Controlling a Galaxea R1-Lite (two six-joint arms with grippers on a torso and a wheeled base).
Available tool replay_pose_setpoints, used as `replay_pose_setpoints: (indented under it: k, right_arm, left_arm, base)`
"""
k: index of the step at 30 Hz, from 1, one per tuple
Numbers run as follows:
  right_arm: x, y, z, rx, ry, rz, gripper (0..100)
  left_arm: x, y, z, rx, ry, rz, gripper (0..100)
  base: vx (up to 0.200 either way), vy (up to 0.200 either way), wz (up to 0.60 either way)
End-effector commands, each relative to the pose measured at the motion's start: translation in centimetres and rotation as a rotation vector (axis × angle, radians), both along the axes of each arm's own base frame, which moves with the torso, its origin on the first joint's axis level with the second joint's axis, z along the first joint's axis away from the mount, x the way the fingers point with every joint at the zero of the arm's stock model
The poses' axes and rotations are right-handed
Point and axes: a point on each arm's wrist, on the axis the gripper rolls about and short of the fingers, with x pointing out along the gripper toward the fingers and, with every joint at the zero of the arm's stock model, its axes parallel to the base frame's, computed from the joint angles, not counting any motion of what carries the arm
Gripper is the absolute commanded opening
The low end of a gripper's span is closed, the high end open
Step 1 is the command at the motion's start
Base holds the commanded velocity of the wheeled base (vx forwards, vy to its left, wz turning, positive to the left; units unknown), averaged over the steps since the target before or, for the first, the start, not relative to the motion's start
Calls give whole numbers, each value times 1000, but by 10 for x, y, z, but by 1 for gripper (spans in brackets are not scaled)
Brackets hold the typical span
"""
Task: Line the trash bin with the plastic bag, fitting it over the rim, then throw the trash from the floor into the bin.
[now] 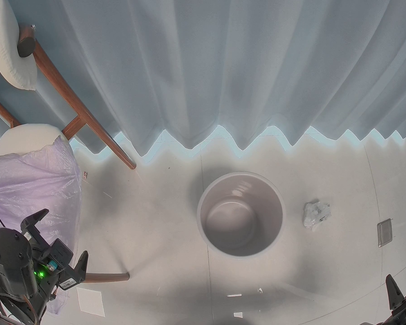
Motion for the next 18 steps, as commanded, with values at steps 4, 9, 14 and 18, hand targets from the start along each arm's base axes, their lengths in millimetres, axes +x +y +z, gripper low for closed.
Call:
replay_pose_setpoints:
  k: [4,9,14,18]
  right_arm:
    - [0,0,-5,0,1,1,100]
    - [0,0,-5,0,1,1,100]
    - [0,0,-5,0,1,1,100]
    - [0,0,-5,0,1,1,100]
  left_arm:
    - [5,1,-3,21,15,33,100]
    - [9,7,-2,13,11,84,100]
    - [15,15,-1,3,9,151,100]
    - [18,16,0,-9,-3,172,100]
  base:
    - [0,0,0]
    - [0,0,0]
    - [0,0,0]
    - [0,0,0]
